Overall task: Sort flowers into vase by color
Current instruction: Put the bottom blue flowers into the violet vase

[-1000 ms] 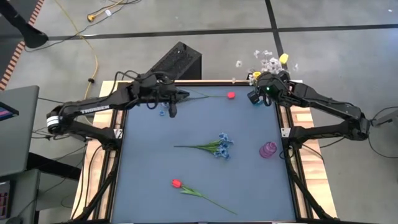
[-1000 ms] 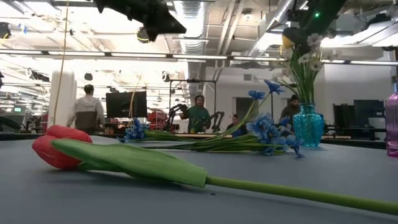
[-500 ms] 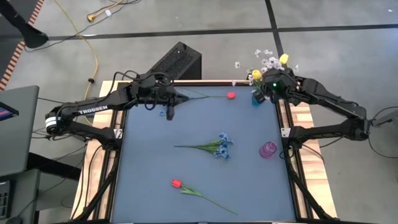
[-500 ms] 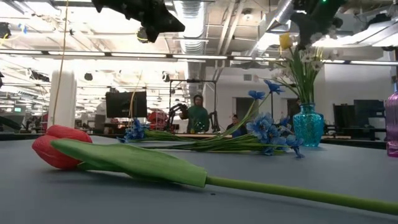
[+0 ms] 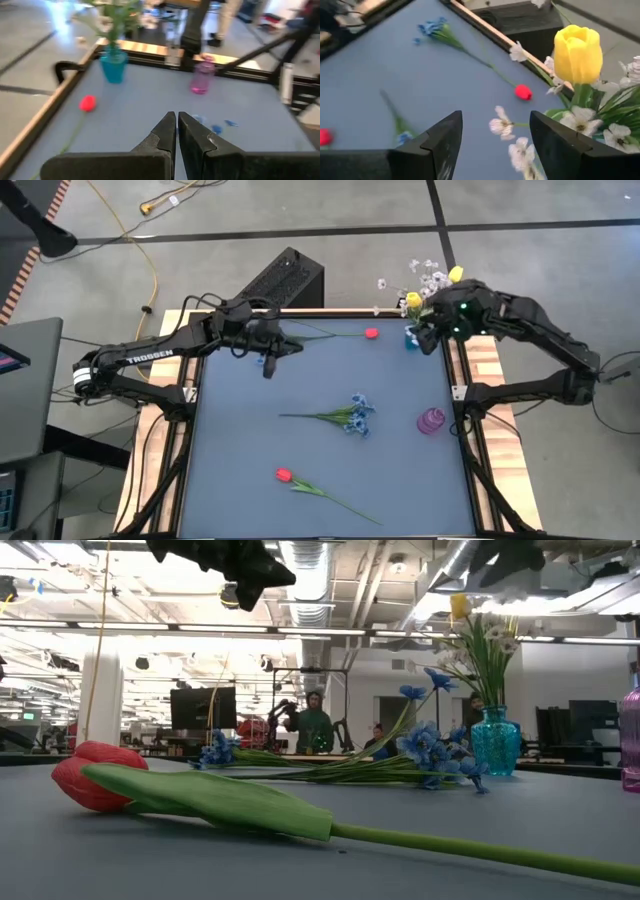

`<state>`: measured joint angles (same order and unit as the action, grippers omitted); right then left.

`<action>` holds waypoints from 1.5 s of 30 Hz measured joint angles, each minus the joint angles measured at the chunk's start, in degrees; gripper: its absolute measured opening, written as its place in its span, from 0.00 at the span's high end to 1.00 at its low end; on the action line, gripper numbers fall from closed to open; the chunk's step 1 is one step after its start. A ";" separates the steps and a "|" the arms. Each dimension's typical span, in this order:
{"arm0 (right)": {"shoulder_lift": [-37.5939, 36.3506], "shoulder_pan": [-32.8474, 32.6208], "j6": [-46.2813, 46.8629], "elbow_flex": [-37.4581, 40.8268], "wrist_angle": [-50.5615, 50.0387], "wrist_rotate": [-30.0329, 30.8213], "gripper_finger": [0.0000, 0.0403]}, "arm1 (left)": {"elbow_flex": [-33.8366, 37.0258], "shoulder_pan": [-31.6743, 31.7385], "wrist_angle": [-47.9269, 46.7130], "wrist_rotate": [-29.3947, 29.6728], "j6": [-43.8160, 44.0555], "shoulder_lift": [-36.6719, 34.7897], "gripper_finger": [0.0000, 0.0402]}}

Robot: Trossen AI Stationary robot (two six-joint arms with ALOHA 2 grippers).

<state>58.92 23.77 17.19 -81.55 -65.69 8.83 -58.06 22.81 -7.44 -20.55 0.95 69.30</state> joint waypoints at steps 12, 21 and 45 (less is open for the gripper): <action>0.07 -14.90 7.87 -7.12 5.71 -10.50 0.35 | -0.02 -1.90 -1.83 -13.86 4.15 -0.39 0.98; 5.48 -32.40 8.38 -7.12 11.97 -7.35 0.35 | -0.02 -12.61 -14.05 -0.96 5.21 -6.02 0.98; 19.86 -63.92 32.31 -3.56 2.26 15.91 0.35 | 3.87 -26.15 -3.50 24.24 4.82 18.31 0.67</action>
<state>78.77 -40.15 49.50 -85.10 -63.43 24.74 -54.19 -3.35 -10.95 3.69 5.77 87.61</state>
